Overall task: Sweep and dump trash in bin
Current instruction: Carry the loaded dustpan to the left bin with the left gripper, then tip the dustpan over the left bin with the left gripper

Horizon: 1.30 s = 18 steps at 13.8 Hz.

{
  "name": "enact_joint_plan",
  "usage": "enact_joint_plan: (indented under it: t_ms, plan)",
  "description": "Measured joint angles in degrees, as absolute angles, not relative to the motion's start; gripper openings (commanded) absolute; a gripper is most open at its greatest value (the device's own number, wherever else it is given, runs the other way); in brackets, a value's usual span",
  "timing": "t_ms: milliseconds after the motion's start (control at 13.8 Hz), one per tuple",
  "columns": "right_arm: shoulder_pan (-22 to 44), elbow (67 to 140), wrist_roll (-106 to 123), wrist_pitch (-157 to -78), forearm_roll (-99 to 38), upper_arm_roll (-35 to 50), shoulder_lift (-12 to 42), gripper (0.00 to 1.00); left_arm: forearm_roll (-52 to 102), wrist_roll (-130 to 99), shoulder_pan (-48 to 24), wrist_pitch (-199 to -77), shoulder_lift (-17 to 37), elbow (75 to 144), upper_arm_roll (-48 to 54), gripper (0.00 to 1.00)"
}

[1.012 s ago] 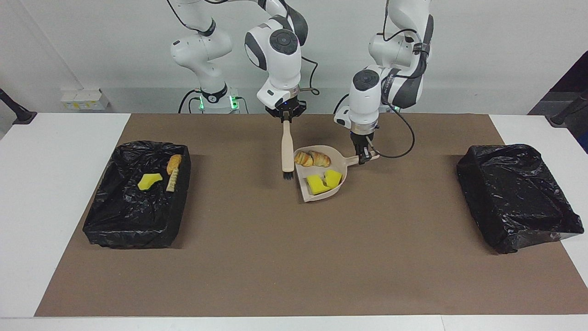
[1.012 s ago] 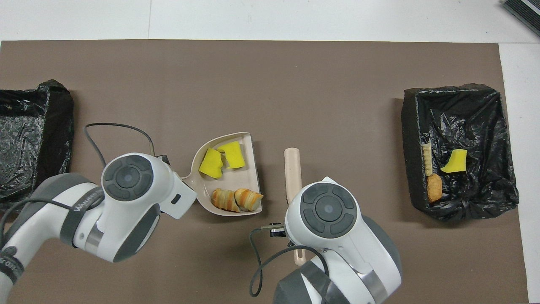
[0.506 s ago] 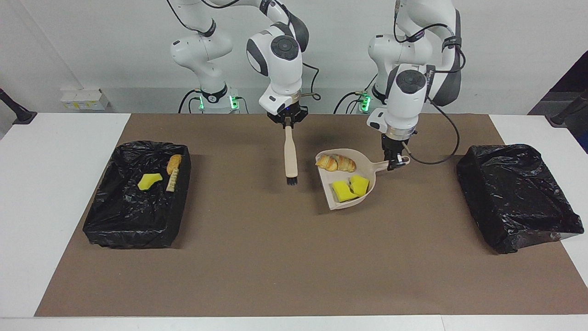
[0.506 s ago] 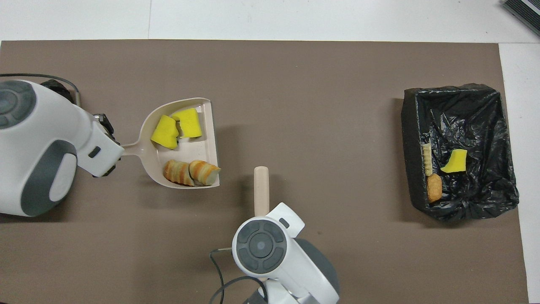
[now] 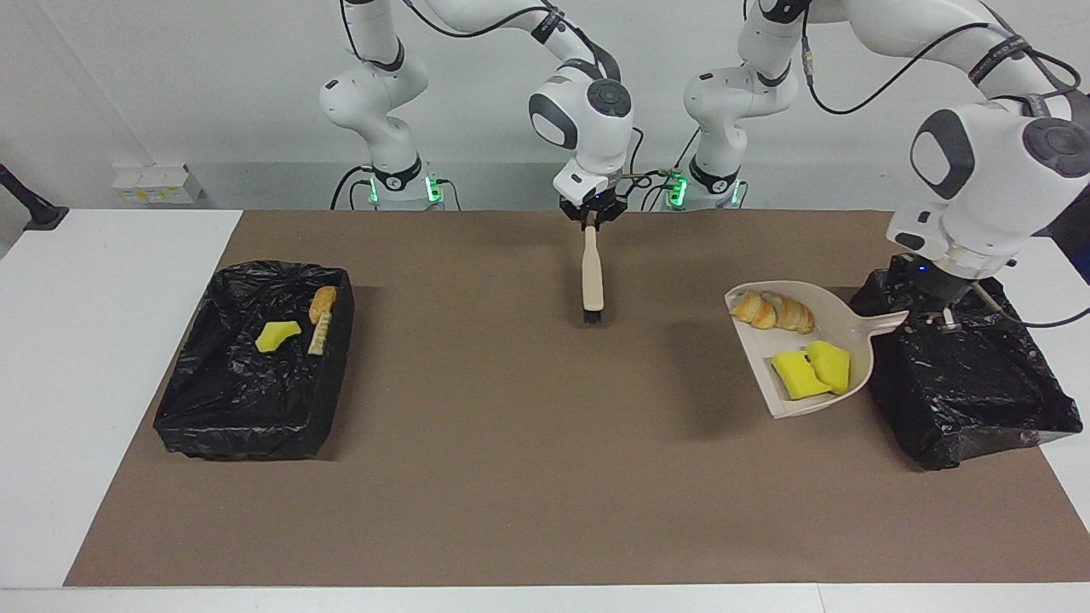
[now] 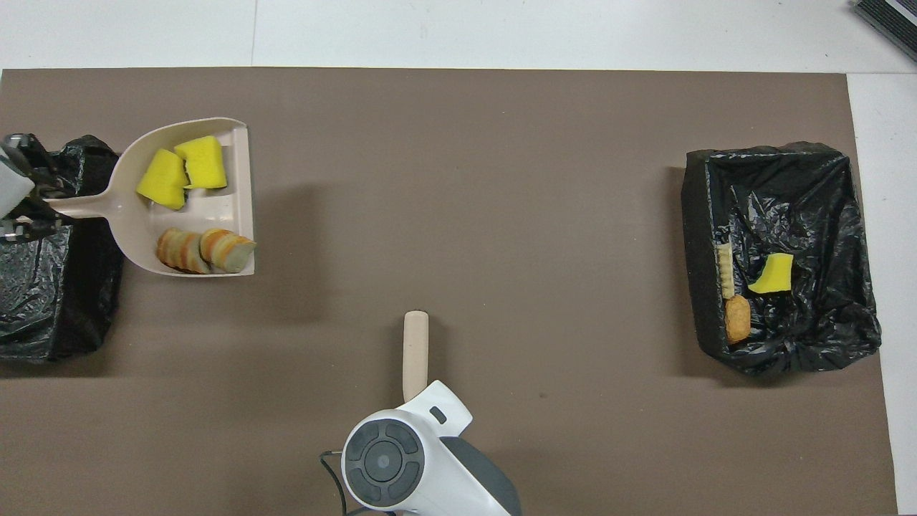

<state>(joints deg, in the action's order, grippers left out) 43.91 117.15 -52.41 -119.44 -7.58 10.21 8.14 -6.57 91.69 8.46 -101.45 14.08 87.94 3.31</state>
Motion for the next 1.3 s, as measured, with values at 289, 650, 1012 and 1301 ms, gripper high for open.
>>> enact_joint_plan:
  t_ms: [289, 650, 1012, 1301]
  plan:
    - [45.5, 117.3, -52.4, -121.6, -7.6, 10.3, 9.4, 0.00, -8.2, 101.4, 15.3, -101.5, 16.8, 83.4, 3.1, 0.00]
    - [46.0, 117.9, -52.4, -122.1, -7.6, 10.3, 10.0, 0.20, -13.6, 115.3, 24.1, -107.6, 18.0, 82.7, 3.0, 0.00]
    - [45.8, 118.4, -52.4, -122.5, -7.6, 9.9, 10.0, 0.71, -32.0, 114.2, 25.9, -114.0, 20.4, 82.7, 3.6, 0.00]
    - [45.3, 117.7, -52.4, -122.8, -7.6, 9.8, 10.1, 1.00, -49.4, 104.1, 22.3, -113.7, 20.1, 83.2, 4.2, 0.00]
